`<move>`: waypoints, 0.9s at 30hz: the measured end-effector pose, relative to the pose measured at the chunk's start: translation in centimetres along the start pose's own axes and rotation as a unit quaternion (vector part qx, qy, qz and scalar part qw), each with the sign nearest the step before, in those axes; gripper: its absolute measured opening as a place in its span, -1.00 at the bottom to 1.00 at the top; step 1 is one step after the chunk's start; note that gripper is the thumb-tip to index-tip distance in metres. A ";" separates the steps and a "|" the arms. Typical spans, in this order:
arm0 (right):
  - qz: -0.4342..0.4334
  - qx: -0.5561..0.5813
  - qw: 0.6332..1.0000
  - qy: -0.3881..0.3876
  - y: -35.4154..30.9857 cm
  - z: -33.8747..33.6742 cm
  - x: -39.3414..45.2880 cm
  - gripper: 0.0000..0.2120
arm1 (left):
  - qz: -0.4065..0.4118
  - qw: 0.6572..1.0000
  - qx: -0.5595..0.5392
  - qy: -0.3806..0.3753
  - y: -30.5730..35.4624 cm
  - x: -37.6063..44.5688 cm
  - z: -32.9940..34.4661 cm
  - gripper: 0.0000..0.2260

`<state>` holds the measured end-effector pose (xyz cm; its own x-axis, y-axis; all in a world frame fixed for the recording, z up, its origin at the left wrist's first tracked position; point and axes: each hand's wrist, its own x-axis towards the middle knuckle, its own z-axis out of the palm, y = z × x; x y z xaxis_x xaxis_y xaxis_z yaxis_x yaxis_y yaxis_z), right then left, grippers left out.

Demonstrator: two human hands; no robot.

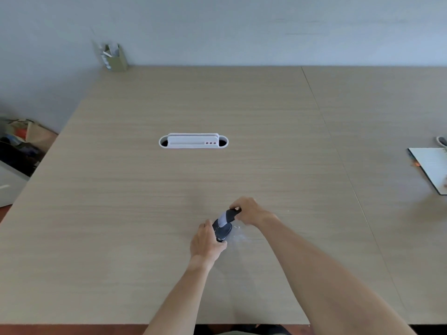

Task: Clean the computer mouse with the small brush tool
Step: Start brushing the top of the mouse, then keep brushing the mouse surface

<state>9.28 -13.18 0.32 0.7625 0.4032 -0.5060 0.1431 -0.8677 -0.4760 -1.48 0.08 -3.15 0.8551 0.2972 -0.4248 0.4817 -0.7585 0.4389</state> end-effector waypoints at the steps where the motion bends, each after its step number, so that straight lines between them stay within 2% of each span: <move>1: -0.006 0.000 1.000 -0.020 -0.2 0.1 -0.1 -0.76 | 0.002 1.000 -0.003 -0.006 0.0 0.1 -0.1 -0.54; 4: -0.003 -0.056 0.998 -0.040 0.0 0.4 -0.4 -0.74 | 0.014 1.000 -0.004 -0.021 0.1 0.3 -0.3 -0.49; 8: 0.019 -0.109 0.994 -0.014 1.0 -0.6 -0.6 -0.65 | 0.018 1.000 0.008 -0.019 0.4 0.4 -0.5 -0.48; 10: 0.005 -0.100 0.995 -0.019 1.0 -1.5 -0.2 -0.70 | 0.016 1.000 0.007 -0.022 0.5 0.4 -0.6 -0.48; 13: -0.034 -0.057 0.997 -0.041 0.4 -2.0 0.3 -0.58 | 0.014 0.999 0.011 -0.031 0.6 0.5 -0.8 -0.54; 15: -0.044 -0.049 0.996 -0.060 0.1 -1.3 0.3 -0.64 | 0.016 0.999 0.012 -0.036 0.6 0.7 -0.8 -0.53; 17: -0.029 -0.061 0.995 -0.069 0.4 -0.4 0.2 -0.65 | 0.017 0.999 0.016 -0.036 0.7 0.7 -0.7 -0.49; 21: 0.017 -0.105 0.994 -0.039 2.1 -0.4 -0.1 -0.74 | 0.022 0.999 0.036 -0.021 0.7 0.7 -0.5 -0.47; 27: -0.043 -0.010 0.997 -0.061 1.0 -0.8 0.4 -0.58 | 0.024 0.999 0.034 -0.029 0.7 1.0 -0.9 -0.54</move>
<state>10.18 -14.17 0.20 0.6641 0.5074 -0.5491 0.2171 -0.8336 -0.5078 -0.11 0.39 -2.56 0.8637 0.2260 -0.4505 0.4237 -0.8096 0.4063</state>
